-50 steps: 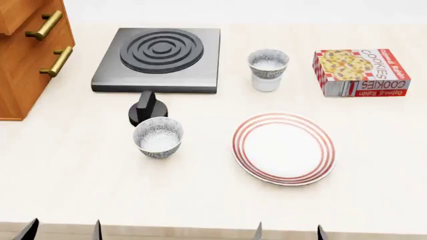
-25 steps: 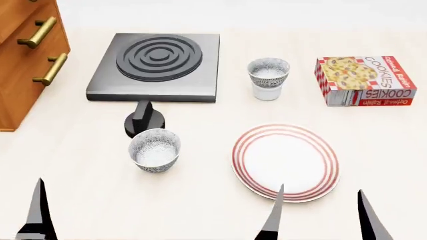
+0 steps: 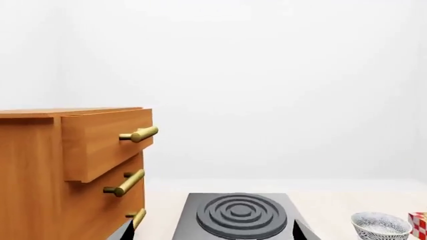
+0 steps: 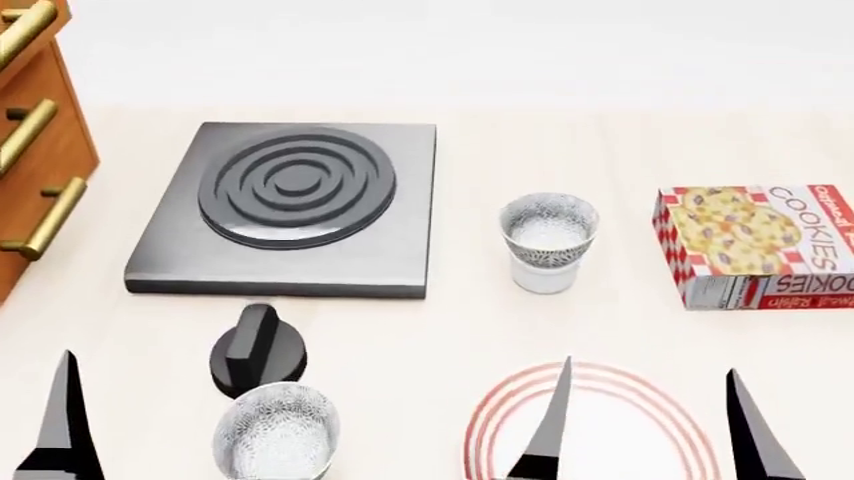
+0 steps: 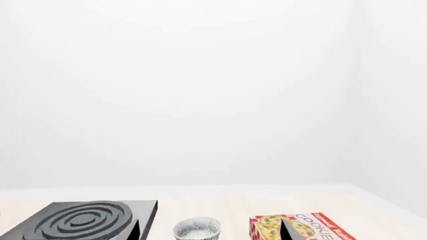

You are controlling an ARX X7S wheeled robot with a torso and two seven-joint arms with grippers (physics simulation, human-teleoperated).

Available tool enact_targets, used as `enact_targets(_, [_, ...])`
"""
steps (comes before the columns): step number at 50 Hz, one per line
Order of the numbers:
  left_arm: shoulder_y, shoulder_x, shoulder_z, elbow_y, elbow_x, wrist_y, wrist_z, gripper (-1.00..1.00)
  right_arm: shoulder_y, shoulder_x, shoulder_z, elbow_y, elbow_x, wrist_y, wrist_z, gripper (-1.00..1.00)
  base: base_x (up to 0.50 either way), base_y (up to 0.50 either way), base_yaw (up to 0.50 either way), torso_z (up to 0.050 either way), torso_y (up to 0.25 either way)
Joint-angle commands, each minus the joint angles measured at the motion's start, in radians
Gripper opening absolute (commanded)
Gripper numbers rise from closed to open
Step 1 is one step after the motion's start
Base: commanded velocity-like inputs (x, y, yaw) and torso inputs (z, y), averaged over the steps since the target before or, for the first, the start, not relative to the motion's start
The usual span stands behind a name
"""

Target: Pick the akita bowl on the ramekin and place it on the plate.

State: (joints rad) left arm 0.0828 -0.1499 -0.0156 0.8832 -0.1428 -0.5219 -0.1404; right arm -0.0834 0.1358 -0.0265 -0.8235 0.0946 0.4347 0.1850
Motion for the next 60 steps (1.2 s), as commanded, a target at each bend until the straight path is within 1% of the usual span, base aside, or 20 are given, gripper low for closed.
enact_targets(1, [0.001, -0.008, 0.004, 0.008, -0.013, -0.005, -0.013, 1.0, -0.009, 0.01, -0.005, 0.001, 0.01, -0.007, 0.012, 1.0, 0.5, 0.0, 0.0, 0.0, 0.0])
enact_targets(14, [0.004, -0.019, 0.008, 0.01, -0.022, -0.001, -0.026, 1.0, -0.012, 0.023, -0.004, 0.005, 0.024, -0.013, 0.024, 1.0, 0.5, 0.0, 0.0, 0.0, 0.001])
enact_targets(15, [-0.007, -0.025, 0.02, 0.011, -0.008, -0.035, -0.036, 1.0, -0.026, 0.013, 0.016, 0.01, 0.053, -0.074, 0.015, 1.0, 0.5, 0.0, 0.0, 0.0, 0.0])
enact_targets(16, [-0.008, -0.021, 0.013, 0.011, -0.023, -0.025, -0.033, 1.0, -0.022, 0.017, 0.015, -0.01, 0.04, -0.061, 0.024, 1.0, 0.5, 0.0, 0.0, 0.0, 0.0])
enact_targets(17, [-0.016, -0.022, 0.013, 0.015, -0.027, -0.054, -0.037, 1.0, -0.038, 0.02, 0.006, 0.009, 0.029, -0.089, 0.022, 1.0, 0.0, 0.0, 0.0, 0.05, 0.0])
enact_targets(18, [-0.013, -0.023, 0.012, 0.015, -0.03, -0.045, -0.035, 1.0, -0.015, 0.023, 0.01, -0.035, 0.041, -0.025, 0.03, 1.0, 0.0, 0.0, 0.0, 0.05, 0.0])
enact_targets(19, [-0.012, -0.023, 0.009, 0.016, -0.035, -0.048, -0.035, 1.0, -0.038, 0.02, 0.007, 0.007, 0.031, -0.094, 0.025, 1.0, 0.0, 0.0, 0.0, 0.05, 0.0])
enact_targets(22, [-0.012, -0.027, 0.012, 0.019, -0.034, -0.052, -0.039, 1.0, -0.044, 0.023, 0.001, 0.016, 0.027, -0.108, 0.027, 1.0, 0.0, 0.0, 0.0, 0.05, 0.0])
enact_targets(55, [-0.009, -0.047, 0.004, 0.027, -0.071, -0.043, -0.062, 1.0, -0.036, 0.054, -0.02, 0.028, 0.043, -0.114, 0.048, 1.0, 0.0, 0.0, 0.0, 0.05, 0.0])
enact_targets(58, [-0.001, -0.045, 0.002, 0.02, -0.068, -0.011, -0.063, 1.0, -0.037, 0.055, -0.021, 0.031, 0.044, -0.115, 0.05, 1.0, 0.0, 0.0, 0.0, 0.05, 0.0])
enact_targets(60, [-0.002, -0.042, -0.006, 0.013, -0.079, 0.012, -0.059, 1.0, -0.039, 0.057, -0.022, 0.033, 0.044, -0.119, 0.051, 1.0, 0.0, 0.0, 0.0, 0.0, 0.0])
